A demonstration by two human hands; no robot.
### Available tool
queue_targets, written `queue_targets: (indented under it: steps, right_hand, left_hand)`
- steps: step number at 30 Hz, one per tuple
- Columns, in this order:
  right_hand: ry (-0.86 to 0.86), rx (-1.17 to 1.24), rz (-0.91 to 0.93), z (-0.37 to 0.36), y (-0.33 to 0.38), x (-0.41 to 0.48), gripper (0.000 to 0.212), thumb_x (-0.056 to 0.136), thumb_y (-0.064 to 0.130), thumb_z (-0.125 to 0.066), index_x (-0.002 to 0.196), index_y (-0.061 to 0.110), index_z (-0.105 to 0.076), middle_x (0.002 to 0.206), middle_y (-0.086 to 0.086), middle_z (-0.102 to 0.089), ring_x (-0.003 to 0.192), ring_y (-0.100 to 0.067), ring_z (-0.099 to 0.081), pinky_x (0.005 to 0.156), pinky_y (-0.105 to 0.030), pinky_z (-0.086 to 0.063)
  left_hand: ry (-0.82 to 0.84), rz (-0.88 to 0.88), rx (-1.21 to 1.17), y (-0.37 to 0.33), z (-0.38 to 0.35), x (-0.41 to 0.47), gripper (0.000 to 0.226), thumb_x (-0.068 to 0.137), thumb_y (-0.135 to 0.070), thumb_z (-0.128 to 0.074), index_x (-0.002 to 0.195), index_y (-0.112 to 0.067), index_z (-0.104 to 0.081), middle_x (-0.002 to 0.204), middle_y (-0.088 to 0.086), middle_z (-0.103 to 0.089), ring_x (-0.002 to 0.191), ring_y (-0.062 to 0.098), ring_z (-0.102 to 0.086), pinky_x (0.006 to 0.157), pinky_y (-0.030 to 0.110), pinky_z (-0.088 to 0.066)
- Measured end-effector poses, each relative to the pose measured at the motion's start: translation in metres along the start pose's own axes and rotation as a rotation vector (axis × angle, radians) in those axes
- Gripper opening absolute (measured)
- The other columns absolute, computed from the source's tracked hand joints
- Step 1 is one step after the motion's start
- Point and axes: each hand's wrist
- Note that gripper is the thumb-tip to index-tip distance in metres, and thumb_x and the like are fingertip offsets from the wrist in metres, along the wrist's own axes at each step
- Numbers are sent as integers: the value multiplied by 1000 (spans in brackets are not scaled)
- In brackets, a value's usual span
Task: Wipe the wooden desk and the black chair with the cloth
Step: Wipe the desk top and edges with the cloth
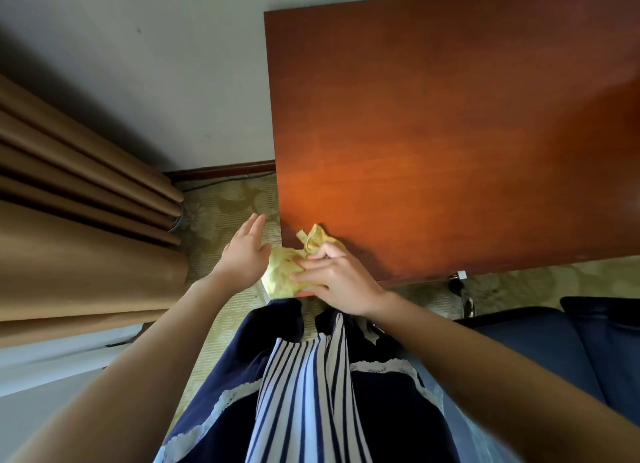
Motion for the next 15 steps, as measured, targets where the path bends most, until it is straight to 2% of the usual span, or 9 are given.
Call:
queue_targets:
  steps: [3, 6, 11, 15]
  right_hand:
    - [78, 17, 10, 6, -8, -19, 30, 79, 12, -73, 109, 18, -71, 116, -3, -67, 100, -24, -56, 92, -39, -47]
    - [80, -18, 2, 23, -23, -33, 32, 78, 12, -74, 108, 22, -71, 115, 1, -68, 99, -22, -58, 89, -39, -50]
    - [-83, -116, -40, 59, -56, -36, 36, 69, 11, -81, 102, 21, -74, 107, 3, -70, 84, -20, -62, 77, -32, -55]
    - [-235, -80, -234, 75, -78, -15, 38, 67, 7, -82, 103, 15, -72, 103, -7, -71, 85, -20, -58, 76, -38, -55]
  left_hand:
    - [34, -14, 34, -5, -6, 2, 64, 99, -21, -43, 152, -15, -9, 160, 1, 2, 146, 22, -13, 117, 42, -17]
    - [51, -49, 109, -10, -13, 4, 72, 98, -27, -47, 152, -16, -2, 159, -2, 11, 147, 18, 4, 119, 41, -9]
    - [80, -100, 281, -18, -19, 6, 87, 95, -38, -50, 150, -15, 13, 157, -2, 22, 145, 16, 16, 119, 41, -5]
    - [116, -127, 400, -19, -14, 9, 87, 95, -43, -47, 149, -13, 14, 156, 1, 24, 145, 17, 16, 119, 39, -5]
Point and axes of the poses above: each hand's wrist, its own x-axis towards the middle knuckle, its own z-axis out of the back of the hand, y = z × x
